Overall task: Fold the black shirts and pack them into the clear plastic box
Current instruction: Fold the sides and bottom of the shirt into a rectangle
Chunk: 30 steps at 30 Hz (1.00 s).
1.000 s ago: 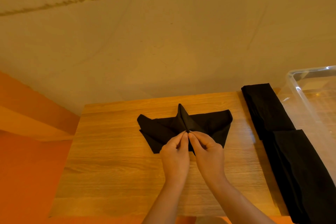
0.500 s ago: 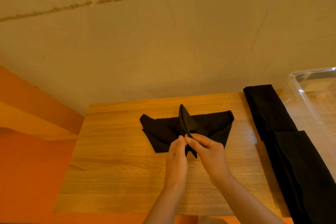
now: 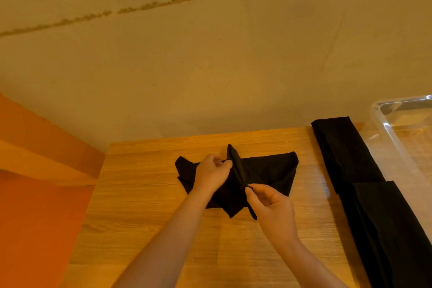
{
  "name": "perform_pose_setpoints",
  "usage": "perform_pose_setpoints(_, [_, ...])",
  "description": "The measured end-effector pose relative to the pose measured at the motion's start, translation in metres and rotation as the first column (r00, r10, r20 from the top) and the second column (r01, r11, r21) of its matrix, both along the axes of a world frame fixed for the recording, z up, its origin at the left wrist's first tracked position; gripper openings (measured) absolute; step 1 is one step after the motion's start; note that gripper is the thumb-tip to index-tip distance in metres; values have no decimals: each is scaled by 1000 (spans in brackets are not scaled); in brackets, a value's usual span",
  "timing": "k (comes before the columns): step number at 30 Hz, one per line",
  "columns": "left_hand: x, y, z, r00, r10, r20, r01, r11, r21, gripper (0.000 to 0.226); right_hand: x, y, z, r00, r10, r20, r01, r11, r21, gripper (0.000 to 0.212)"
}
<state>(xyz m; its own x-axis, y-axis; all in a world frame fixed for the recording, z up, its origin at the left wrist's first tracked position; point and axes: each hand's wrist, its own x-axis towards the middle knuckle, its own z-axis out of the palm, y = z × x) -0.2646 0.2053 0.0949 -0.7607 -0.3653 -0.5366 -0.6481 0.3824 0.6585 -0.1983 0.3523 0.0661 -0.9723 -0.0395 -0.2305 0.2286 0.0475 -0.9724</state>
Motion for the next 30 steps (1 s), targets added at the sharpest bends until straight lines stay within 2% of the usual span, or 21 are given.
perform_pose_setpoints(2, [-27, -5, -5, 981, -135, 139, 138, 990, -11, 7, 0, 0, -2, 999, 11, -41, -9, 999, 36, 17])
perform_pose_setpoints(6, [-63, -10, -26, 900, -309, 308, 352, 931, -93, 16, 0, 0, -3, 996, 30, -83, -22, 995, 94, 22])
perform_pose_setpoints(11, [-86, -11, -43, 887, -362, 287, 441, 850, -289, 3, 0, 5, 2, 987, 83, -137, -71, 993, 92, 16])
perform_pose_setpoints(15, [-98, -16, -42, 867, -429, 252, 494, 807, -325, 20, -4, 14, 5, 967, 142, -212, -113, 983, 143, 30])
perform_pose_setpoints(21, [-111, -41, 1, 920, -370, 129, 392, 878, -274, 12, -22, 37, 11, 970, 86, -227, -40, 979, 202, 20])
perform_pose_setpoints(23, [-111, -49, 25, 949, -303, 85, 315, 918, -240, 12, -32, 45, 18, 961, 93, -262, -24, 967, 253, 18])
perform_pose_setpoints(27, [-106, -60, 71, 978, -207, 14, 207, 973, -104, 18, -57, 56, 43, 908, 82, -412, 78, 931, 358, 19])
perform_pose_setpoints(30, [-90, -64, 111, 987, -147, -59, 141, 985, -98, 19, -66, 57, 71, 831, 95, -548, 152, 909, 389, 22])
